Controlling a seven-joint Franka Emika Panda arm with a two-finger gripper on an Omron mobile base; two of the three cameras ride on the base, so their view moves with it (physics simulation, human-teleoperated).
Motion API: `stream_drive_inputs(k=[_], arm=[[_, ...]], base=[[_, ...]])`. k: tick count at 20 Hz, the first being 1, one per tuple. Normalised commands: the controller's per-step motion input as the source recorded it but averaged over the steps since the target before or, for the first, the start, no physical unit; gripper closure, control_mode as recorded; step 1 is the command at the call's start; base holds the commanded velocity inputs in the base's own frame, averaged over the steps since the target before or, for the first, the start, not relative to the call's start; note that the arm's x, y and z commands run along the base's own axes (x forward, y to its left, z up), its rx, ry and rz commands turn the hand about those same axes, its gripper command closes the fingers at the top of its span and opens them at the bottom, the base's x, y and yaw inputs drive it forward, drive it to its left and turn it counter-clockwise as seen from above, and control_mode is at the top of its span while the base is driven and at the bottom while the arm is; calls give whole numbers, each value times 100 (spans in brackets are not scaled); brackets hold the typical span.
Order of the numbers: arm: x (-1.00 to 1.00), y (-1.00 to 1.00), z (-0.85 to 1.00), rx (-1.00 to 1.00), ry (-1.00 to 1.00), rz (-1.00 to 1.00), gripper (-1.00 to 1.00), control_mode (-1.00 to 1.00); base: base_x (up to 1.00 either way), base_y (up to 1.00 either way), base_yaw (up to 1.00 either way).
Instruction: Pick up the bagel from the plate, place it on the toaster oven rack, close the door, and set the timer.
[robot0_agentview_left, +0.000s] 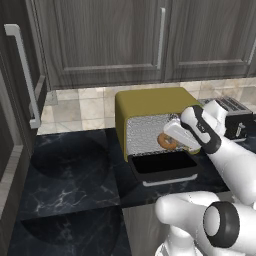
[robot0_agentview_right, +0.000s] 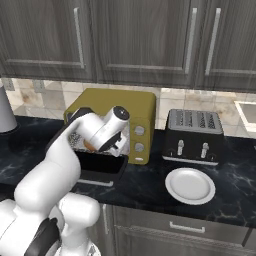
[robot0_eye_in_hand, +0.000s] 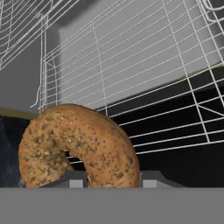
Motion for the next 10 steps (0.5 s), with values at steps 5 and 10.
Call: stream_drive_inputs(k=[5, 10], arm=[[20, 11, -9, 0, 1, 0, 100, -100], [19, 5, -7, 0, 1, 0, 100, -100]], base=[[0, 0, 0], [0, 0, 0]])
